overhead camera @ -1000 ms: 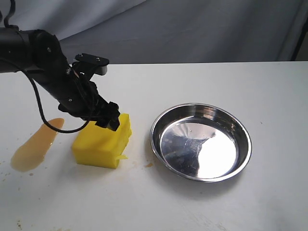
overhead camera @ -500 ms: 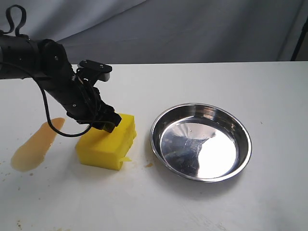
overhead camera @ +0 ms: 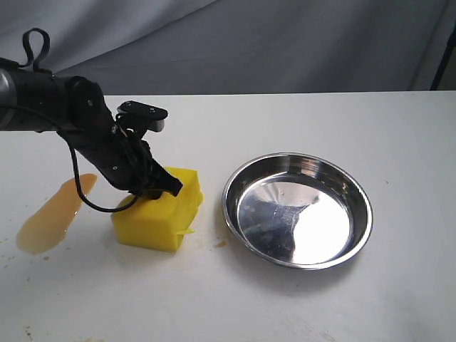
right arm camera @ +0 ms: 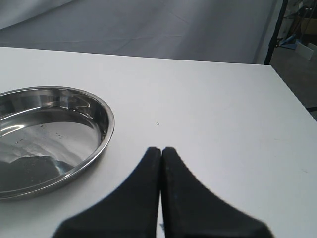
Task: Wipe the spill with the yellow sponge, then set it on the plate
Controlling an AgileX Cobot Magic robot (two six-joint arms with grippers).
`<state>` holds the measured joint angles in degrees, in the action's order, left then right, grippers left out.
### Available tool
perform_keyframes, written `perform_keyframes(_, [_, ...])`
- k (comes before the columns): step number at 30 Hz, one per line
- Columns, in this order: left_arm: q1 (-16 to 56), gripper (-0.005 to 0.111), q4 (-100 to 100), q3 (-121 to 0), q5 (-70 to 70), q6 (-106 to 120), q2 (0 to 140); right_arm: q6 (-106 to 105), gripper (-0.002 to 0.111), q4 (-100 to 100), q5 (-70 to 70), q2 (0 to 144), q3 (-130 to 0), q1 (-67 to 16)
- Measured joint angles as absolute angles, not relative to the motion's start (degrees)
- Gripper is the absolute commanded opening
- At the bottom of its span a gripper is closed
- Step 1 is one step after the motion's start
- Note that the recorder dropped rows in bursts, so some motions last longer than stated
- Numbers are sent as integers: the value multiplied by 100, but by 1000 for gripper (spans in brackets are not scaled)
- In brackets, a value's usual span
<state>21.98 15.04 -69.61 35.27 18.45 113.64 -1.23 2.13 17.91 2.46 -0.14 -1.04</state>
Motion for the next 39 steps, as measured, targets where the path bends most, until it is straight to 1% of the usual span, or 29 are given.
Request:
perform_keyframes(11, [2198,0,1810,-6996,3955,1953,11388,-123,0,213,1791,246,-14,-104])
perform_keyframes(15, [2556,0,1871,-6996,4110,2050,11365,-123,0,213,1791,246,-14,-104])
perform_keyframes(20, [3287,0,1802,-6996,4150,2058,11355,-123,0,213,1791,246,-14,-104])
perform_keyframes(25, [3811,0,1807,-6996,4127,2017,11355,-123,0,213,1791,246,-14,-104])
perform_keyframes(28, [3953,0,1807,-6996,4127,2007,11355,-123,0,213,1791,246,-14,-104])
perform_keyframes(33, [3997,0,1769,-6960,4139,1938,11355,-123,0,213,1791,246,-14,-104])
perform_keyframes(36, [4035,0,1341,-6879,4079,1386,11355,-123,0,213,1791,246,-14,-104])
perform_keyframes(39, [4131,0,389,-6774,3974,379,11321,-123,0,213,1791,246,-14,-104])
